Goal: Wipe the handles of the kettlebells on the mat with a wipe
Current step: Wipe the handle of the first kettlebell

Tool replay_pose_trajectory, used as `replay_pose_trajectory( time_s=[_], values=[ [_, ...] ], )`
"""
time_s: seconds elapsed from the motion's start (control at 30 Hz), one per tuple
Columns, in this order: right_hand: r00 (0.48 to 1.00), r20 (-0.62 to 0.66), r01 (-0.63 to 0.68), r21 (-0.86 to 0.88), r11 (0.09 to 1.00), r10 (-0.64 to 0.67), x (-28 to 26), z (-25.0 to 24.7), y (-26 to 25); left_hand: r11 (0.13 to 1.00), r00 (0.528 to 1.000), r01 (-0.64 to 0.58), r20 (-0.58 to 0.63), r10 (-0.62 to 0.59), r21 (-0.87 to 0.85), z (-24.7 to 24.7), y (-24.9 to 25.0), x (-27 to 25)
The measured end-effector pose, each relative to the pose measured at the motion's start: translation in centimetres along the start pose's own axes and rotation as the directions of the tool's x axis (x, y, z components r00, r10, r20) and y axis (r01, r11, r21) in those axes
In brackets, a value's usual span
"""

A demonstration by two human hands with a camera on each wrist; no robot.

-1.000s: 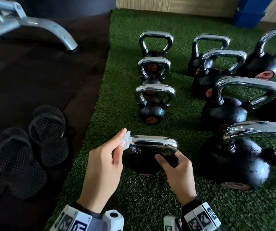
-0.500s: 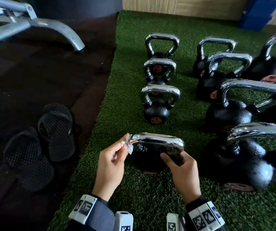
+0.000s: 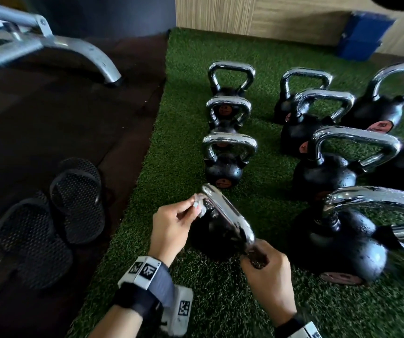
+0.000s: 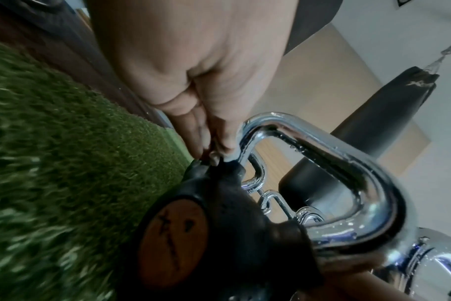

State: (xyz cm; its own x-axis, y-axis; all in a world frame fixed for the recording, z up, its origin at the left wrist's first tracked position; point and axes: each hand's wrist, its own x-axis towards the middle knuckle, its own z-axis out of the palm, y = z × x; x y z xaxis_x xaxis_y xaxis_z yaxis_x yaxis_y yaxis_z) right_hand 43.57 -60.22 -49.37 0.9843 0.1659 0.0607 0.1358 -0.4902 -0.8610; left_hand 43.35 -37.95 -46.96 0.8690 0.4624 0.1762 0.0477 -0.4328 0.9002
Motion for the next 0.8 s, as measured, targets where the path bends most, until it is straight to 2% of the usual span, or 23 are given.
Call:
replay_pose_trajectory(
  time_s=[0.07,0.17,0.3,0.4,0.47,0.6,0.8],
  values=[
    [1.000,-0.011,0.024,-0.028,0.999,-0.024,-0.6,0.3,-0.4,1.000,0.999,0.023,0.028,-0.023,0.007,0.9,0.9,0.9],
    [0.998,-0.007,0.066,0.030,0.997,-0.066,-0.4,0.5,-0.6,0.997,0.997,0.037,0.069,-0.033,-0.062,2.4,1.3,1.4],
    [0.997,0.018,0.067,0.128,0.989,-0.070,2.2,0.2,-0.8,0.999,0.999,0.031,0.045,-0.032,0.019,2.5,1.0,1.4],
    [0.983,0.184,-0.049,0.178,0.983,0.016,4.2,0.8,-1.1,0.997,0.999,0.040,0.014,-0.041,0.062,2.3,1.3,1.5],
    [0.967,0.246,-0.121,0.196,0.973,0.070,4.9,1.4,-1.0,0.998,0.999,0.025,0.019,-0.026,0.064,2.5,1.9,2.0],
    [0.965,0.239,-0.155,0.195,0.968,0.107,5.2,2.0,-0.6,0.997,0.999,-0.043,-0.004,0.043,-0.070,2.7,2.6,2.4],
    [0.975,0.197,-0.134,0.167,0.977,0.100,5.0,2.3,-0.1,0.972,0.999,0.014,0.050,-0.002,-0.235,2.1,2.3,3.1]
  ],
)
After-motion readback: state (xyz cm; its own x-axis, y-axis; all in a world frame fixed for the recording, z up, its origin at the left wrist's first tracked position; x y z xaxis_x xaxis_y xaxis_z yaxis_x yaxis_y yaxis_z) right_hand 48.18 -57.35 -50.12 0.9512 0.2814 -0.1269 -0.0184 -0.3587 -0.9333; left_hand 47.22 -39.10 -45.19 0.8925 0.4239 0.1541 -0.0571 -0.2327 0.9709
